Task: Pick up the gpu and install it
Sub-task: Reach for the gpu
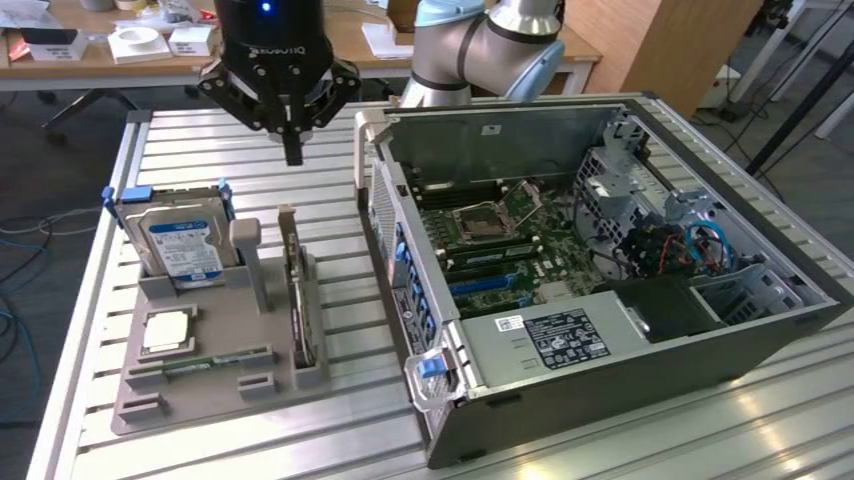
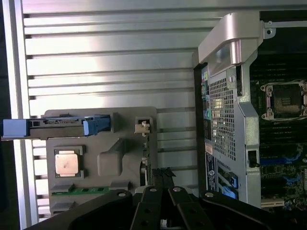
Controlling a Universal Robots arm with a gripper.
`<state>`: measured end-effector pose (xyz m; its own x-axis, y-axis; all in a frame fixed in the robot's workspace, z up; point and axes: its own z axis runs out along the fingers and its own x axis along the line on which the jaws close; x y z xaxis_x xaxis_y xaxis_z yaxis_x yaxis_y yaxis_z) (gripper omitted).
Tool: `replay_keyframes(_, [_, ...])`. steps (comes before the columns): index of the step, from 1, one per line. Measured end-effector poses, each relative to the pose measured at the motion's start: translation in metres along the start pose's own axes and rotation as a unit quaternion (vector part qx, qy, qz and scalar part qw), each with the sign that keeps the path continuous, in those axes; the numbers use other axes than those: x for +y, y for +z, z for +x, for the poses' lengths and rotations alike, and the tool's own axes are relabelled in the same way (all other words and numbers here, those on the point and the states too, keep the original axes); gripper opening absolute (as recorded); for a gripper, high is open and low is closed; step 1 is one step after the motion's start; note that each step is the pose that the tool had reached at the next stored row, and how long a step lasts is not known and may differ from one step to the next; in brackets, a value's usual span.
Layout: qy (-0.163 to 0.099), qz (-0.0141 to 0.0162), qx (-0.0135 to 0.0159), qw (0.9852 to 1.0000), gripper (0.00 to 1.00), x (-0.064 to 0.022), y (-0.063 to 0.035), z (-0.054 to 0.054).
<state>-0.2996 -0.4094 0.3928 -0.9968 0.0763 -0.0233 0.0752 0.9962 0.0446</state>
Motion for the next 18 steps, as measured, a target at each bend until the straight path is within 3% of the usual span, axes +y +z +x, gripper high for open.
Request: replay_keyframes(18, [0.000,0.0000,0.0000,1.0000,0.10,-0.0428,-0.0020,0.005])
